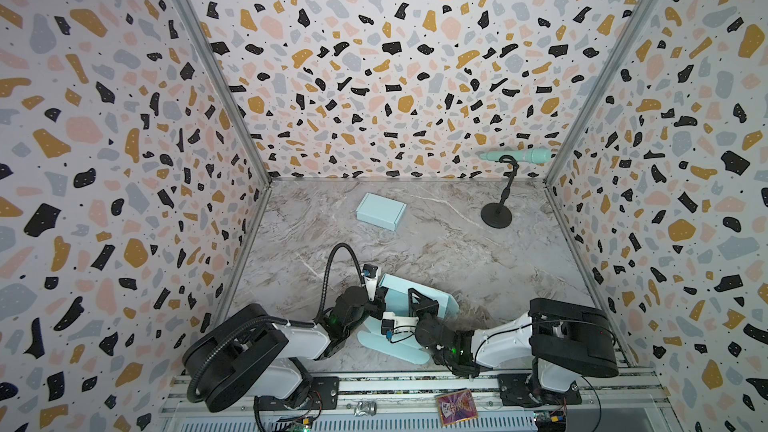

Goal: Fold the paper box

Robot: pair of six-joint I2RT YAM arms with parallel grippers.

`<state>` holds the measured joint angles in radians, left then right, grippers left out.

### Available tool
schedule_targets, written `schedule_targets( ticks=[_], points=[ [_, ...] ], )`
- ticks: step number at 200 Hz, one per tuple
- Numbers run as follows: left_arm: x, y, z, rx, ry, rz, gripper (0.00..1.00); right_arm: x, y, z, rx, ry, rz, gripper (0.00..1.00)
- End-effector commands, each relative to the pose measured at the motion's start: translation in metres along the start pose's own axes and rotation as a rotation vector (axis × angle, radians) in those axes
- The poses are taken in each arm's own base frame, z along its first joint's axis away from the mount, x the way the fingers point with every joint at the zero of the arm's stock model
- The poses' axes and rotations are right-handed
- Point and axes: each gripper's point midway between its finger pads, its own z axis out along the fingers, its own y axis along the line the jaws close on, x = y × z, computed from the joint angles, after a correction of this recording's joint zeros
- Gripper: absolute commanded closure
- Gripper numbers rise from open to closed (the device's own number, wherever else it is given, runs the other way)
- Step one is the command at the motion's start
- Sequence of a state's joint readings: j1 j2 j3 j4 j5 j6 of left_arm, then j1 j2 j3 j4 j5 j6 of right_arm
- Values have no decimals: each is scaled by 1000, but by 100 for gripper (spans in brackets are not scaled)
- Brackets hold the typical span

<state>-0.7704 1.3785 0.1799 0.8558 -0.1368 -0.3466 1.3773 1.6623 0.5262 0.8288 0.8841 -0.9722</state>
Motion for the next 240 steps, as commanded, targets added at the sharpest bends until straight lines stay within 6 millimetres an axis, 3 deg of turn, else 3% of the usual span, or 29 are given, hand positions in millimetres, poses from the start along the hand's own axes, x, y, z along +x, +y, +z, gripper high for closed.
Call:
schedule_targets(
  ticks=[1, 34, 80, 96, 122, 149, 174, 240],
  points=[
    [-16, -3, -1, 0, -83, 9, 83, -8, 16, -10, -113, -19, 96, 75],
    [-14, -5, -1, 6, -78, 26, 84, -33, 0, -39, -267, -103, 401, 54],
    [-14, -3, -2, -4, -78, 40, 85, -47, -63, -78, -382, -264, 876, 36],
    [-15, -3, -1, -8, -77, 43, 85, -39, -84, -72, -418, -283, 1001, 32],
    [-17, -6, 0, 0, -80, 46, 85, -13, -109, -27, -504, -208, 1193, 28],
    [-17, -8, 1, 2, -73, 56, 85, -5, -99, 18, -647, -91, 1261, 27],
    [-17, -9, 4, 1, -64, 63, 85, -7, -80, 42, -736, -34, 1284, 29],
    [-11, -5, 10, -27, -51, 75, 85, -2, -34, 46, -923, 3, 1381, 39]
  ],
)
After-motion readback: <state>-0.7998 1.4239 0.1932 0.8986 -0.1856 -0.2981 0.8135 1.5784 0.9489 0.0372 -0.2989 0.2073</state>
